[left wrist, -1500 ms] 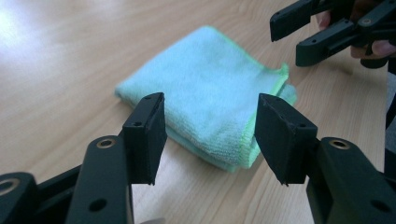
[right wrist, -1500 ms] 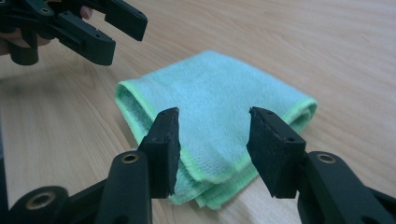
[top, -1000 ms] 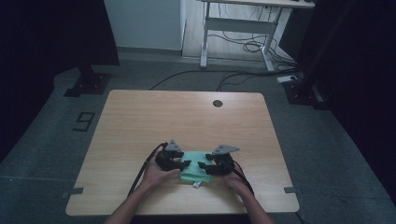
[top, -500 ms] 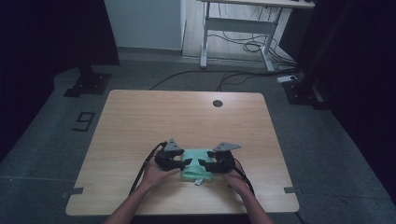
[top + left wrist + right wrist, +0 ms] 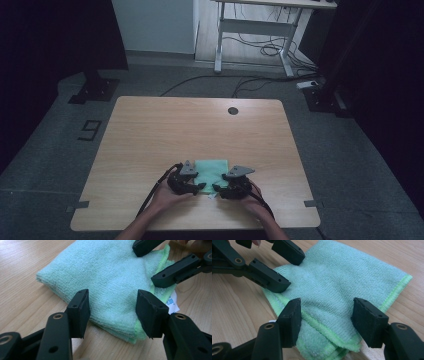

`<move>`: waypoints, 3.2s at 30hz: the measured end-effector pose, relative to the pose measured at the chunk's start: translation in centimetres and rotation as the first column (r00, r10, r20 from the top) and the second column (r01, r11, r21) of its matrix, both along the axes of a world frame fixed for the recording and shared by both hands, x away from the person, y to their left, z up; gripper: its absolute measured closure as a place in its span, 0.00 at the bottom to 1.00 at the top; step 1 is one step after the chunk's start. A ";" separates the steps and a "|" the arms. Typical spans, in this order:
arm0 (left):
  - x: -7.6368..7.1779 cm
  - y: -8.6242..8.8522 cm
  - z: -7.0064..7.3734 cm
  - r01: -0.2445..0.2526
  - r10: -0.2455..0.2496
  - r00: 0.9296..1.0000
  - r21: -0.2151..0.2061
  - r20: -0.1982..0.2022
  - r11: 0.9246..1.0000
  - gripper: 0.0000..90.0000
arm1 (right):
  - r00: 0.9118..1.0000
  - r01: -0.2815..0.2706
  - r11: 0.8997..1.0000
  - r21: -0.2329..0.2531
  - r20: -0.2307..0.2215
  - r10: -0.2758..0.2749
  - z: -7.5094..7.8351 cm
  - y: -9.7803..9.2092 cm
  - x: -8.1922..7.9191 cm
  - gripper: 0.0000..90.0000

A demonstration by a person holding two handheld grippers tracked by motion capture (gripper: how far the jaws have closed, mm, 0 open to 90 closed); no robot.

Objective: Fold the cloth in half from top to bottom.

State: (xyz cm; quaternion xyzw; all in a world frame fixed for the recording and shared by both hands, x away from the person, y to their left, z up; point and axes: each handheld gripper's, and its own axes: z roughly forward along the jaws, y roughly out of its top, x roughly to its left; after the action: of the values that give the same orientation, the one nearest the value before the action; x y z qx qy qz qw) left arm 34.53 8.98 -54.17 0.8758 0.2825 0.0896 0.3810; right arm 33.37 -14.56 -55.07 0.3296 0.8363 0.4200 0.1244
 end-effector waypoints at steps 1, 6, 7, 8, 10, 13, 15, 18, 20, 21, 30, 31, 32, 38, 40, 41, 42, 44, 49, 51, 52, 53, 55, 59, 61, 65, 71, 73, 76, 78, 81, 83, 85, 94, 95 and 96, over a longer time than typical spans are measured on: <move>0.1 0.0 -0.1 0.003 -0.003 1.000 -0.003 0.001 1.000 0.49 | 1.000 0.001 1.000 0.001 -0.002 -0.001 0.0 0.0 0.0 0.45; 0.9 0.0 -0.1 0.011 -0.011 1.000 0.000 0.002 1.000 0.50 | 1.000 0.005 1.000 -0.006 0.005 -0.005 0.0 0.1 0.3 0.46; 1.3 0.0 0.0 0.012 -0.012 1.000 0.003 0.000 1.000 0.50 | 1.000 0.012 1.000 -0.010 0.007 -0.012 0.0 0.2 0.5 0.46; 1.6 0.0 0.0 0.009 -0.009 1.000 0.003 -0.003 1.000 0.50 | 1.000 0.018 1.000 -0.013 0.007 -0.018 0.0 0.3 0.7 0.46; 2.5 0.0 0.0 0.002 -0.002 1.000 0.000 -0.008 1.000 0.50 | 1.000 0.026 1.000 -0.017 0.008 -0.026 0.0 0.4 1.4 0.46; 3.9 0.0 0.0 -0.004 0.004 1.000 0.000 -0.016 1.000 0.50 | 0.999 0.047 0.999 -0.016 0.012 -0.046 0.0 0.5 2.7 0.47; 4.8 0.0 0.1 -0.008 0.008 1.000 -0.002 -0.019 1.000 0.50 | 0.998 0.059 0.998 -0.010 0.012 -0.059 -0.1 0.5 3.5 0.47; 6.1 0.0 0.1 -0.013 0.013 1.000 -0.006 -0.023 1.000 0.50 | 0.997 0.080 0.997 -0.007 0.011 -0.080 -0.1 0.7 4.5 0.47; 6.8 0.0 0.1 -0.017 0.017 0.999 -0.011 -0.032 1.000 0.50 | 0.996 0.090 0.996 -0.003 0.012 -0.090 -0.1 0.7 5.0 0.47; 7.0 0.0 0.2 -0.017 0.017 0.999 -0.010 -0.039 1.000 0.50 | 0.995 0.096 0.995 -0.001 0.009 -0.096 -0.1 0.8 5.2 0.47; 7.4 0.0 2.0 -0.038 0.040 0.999 -0.040 0.025 0.998 0.47 | 0.995 0.095 0.995 0.003 0.007 -0.095 -0.1 0.8 5.3 0.47; 7.7 -0.2 2.1 -0.041 0.042 0.999 -0.038 0.028 0.998 0.47 | 0.995 0.095 0.995 0.004 0.007 -0.095 -0.1 0.7 5.3 0.47; 8.0 -0.4 2.1 -0.039 0.040 0.999 -0.034 0.025 0.999 0.47 | 0.995 0.095 0.995 0.004 0.007 -0.095 -0.1 0.7 5.3 0.47; 9.4 -1.4 0.6 -0.038 0.038 0.999 0.020 -0.019 0.999 0.48 | 0.996 0.092 0.996 0.003 0.008 -0.092 -0.1 0.7 5.4 0.47; 9.8 -1.4 0.4 -0.040 0.040 0.999 0.006 -0.032 0.999 0.48 | 0.996 0.092 0.996 0.002 0.007 -0.092 -0.1 0.7 5.5 0.48; 10.1 -1.4 0.5 -0.041 0.041 0.999 0.006 -0.035 0.999 0.48 | 0.996 0.094 0.996 0.001 0.007 -0.094 -0.1 0.7 5.6 0.48; 10.2 -1.4 0.5 -0.038 0.038 0.999 0.010 -0.038 0.999 0.48 | 0.995 0.095 0.995 0.002 0.007 -0.095 -0.1 0.8 5.7 0.48; 10.4 -1.5 0.6 -0.043 0.044 0.998 0.013 -0.036 0.999 0.48 | 0.995 0.102 0.995 0.003 0.005 -0.102 -0.1 0.8 5.9 0.48; 9.5 -1.0 2.1 -0.060 0.060 0.998 -0.026 0.007 0.998 0.46 | 0.993 0.115 0.993 0.036 0.016 -0.116 0.3 0.6 5.5 0.46; 8.8 -0.5 2.9 -0.063 0.064 0.998 -0.051 0.022 0.997 0.46 | 0.993 0.113 0.992 0.061 0.028 -0.115 0.7 0.3 5.0 0.46; 8.5 -0.3 3.3 -0.063 0.065 0.998 -0.060 0.026 0.996 0.46 | 0.993 0.113 0.991 0.068 0.034 -0.116 0.9 0.1 4.8 0.46; 8.5 -0.3 3.3 -0.063 0.065 0.998 -0.060 0.026 0.996 0.46 | 0.992 0.114 0.991 0.071 0.041 -0.117 1.1 -0.1 4.5 0.45; 7.2 0.4 4.0 -0.062 0.066 0.997 -0.084 0.045 0.995 0.46 | 0.991 0.116 0.990 0.084 0.056 -0.121 1.5 -0.5 4.0 0.45; 5.7 1.3 4.3 -0.063 0.068 0.996 -0.095 0.051 0.993 0.46 | 0.989 0.116 0.988 0.105 0.082 -0.125 2.3 -1.3 3.0 0.45; 5.0 1.7 4.3 -0.067 0.072 0.996 -0.100 0.053 0.993 0.46 | 0.988 0.118 0.987 0.113 0.091 -0.128 2.7 -1.6 2.5 0.45; 3.9 2.6 4.1 -0.080 0.085 0.995 -0.106 0.048 0.991 0.46 | 0.986 0.117 0.985 0.127 0.102 -0.130 3.0 -2.3 1.8 0.45; 2.4 3.7 3.7 -0.096 0.102 0.994 -0.114 0.044 0.989 0.46 | 0.984 0.119 0.983 0.138 0.115 -0.135 3.0 -2.9 0.8 0.45; 1.9 4.1 3.6 -0.104 0.109 0.993 -0.122 0.041 0.987 0.46 | 0.984 0.117 0.984 0.138 0.118 -0.133 3.0 -3.1 0.4 0.45; 1.2 4.6 3.5 -0.114 0.120 0.992 -0.129 0.037 0.985 0.46 | 0.983 0.122 0.981 0.152 0.117 -0.140 2.8 -3.6 -0.2 0.45; 0.6 4.9 3.4 -0.121 0.126 0.991 -0.125 0.033 0.985 0.46 | 0.983 0.124 0.980 0.153 0.115 -0.142 2.7 -4.0 -0.6 0.45; -0.3 5.4 3.2 -0.125 0.130 0.991 -0.127 0.030 0.984 0.46 | 0.984 0.128 0.980 0.149 0.106 -0.145 2.4 -4.4 -1.2 0.45; -0.9 5.7 3.0 -0.130 0.135 0.991 -0.134 0.024 0.982 0.46 | 0.984 0.134 0.979 0.150 0.099 -0.150 2.3 -4.8 -1.6 0.44; -1.7 6.0 2.8 -0.132 0.137 0.990 -0.141 0.021 0.981 0.45 | 0.983 0.142 0.978 0.155 0.093 -0.157 2.2 -5.2 -2.0 0.43; -3.9 7.2 1.8 -0.152 0.154 0.988 -0.150 -0.002 0.977 0.42 | 0.979 0.184 0.970 0.157 0.061 -0.196 1.4 -6.7 -3.8 0.37; -4.1 7.3 1.7 -0.153 0.154 0.988 -0.149 -0.006 0.977 0.41 | 0.979 0.185 0.970 0.158 0.055 -0.196 1.3 -6.7 -4.0 0.36; -4.3 7.4 1.5 -0.155 0.156 0.988 -0.143 -0.009 0.977 0.41 | 0.980 0.184 0.970 0.156 0.050 -0.194 1.2 -6.8 -4.2 0.35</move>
State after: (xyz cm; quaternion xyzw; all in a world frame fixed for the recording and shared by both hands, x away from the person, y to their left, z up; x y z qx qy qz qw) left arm 30.20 16.34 -52.67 0.8212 0.3554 0.0996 0.4352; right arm 29.12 -21.38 -53.86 0.4023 0.7624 0.4789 0.1659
